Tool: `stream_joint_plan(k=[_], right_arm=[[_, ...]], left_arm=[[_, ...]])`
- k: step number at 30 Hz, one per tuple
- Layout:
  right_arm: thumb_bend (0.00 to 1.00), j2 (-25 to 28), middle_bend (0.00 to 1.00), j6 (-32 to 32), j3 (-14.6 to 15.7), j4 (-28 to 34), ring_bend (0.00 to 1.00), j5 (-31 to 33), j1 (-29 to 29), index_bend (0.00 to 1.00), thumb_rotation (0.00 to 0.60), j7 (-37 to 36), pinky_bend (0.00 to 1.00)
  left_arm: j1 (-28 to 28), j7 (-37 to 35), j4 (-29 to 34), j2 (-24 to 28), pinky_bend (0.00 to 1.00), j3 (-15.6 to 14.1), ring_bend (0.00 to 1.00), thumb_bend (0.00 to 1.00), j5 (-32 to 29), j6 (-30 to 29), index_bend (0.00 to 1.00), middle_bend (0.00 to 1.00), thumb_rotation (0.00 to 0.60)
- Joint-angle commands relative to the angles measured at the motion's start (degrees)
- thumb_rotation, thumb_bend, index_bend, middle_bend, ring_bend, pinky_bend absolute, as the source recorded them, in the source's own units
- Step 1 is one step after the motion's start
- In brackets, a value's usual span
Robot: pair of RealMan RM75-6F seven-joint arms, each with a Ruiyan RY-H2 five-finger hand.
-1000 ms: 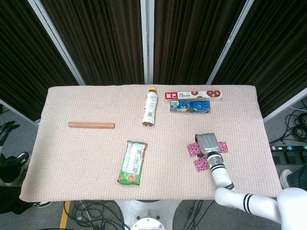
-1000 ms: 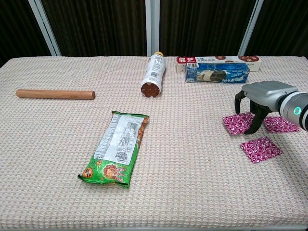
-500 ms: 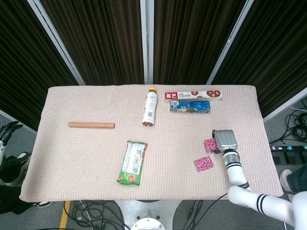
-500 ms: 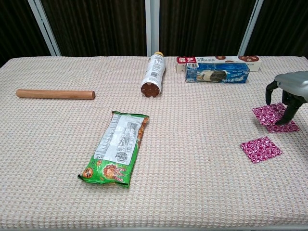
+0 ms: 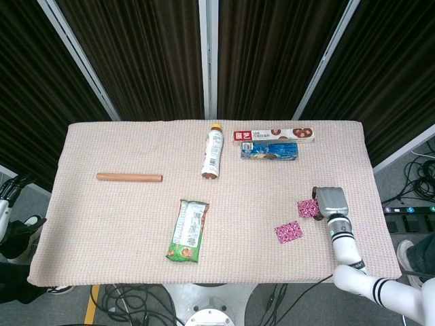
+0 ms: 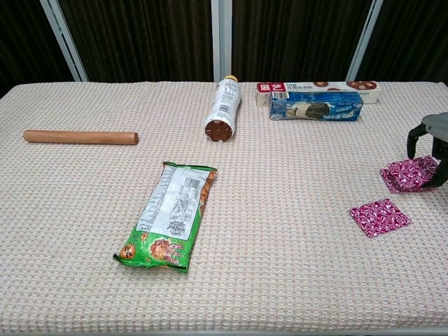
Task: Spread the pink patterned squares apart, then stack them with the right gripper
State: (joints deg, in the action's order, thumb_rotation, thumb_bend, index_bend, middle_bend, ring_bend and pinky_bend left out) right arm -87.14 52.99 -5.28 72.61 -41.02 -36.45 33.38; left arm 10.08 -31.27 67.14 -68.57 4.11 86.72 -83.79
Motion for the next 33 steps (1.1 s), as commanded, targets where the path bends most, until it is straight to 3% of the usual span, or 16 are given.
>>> stream_joint_plan(k=[1,33], right_arm=[[0.0,-0.3,1.0,-0.6,0.1,-1.0,1.0,0.0,0.2,0.43,0.599,-0.3,0.98],[0.0,-3.1,1.0,-2.3,-0.5,-4.4,1.0,0.1,0.3,0.42,0.597,0.1,0.98]], left_arm=[[0.1,0.1,0.0,0.0,0.26,0.0,0.17,0.06,0.0,0.0,0.23,0.23,0.6],[-0.2,-0.2,-0.6,0.0,0.26,-0.1,0.16,0.06,-0.3,0.2,0.23,0.23,0.6]])
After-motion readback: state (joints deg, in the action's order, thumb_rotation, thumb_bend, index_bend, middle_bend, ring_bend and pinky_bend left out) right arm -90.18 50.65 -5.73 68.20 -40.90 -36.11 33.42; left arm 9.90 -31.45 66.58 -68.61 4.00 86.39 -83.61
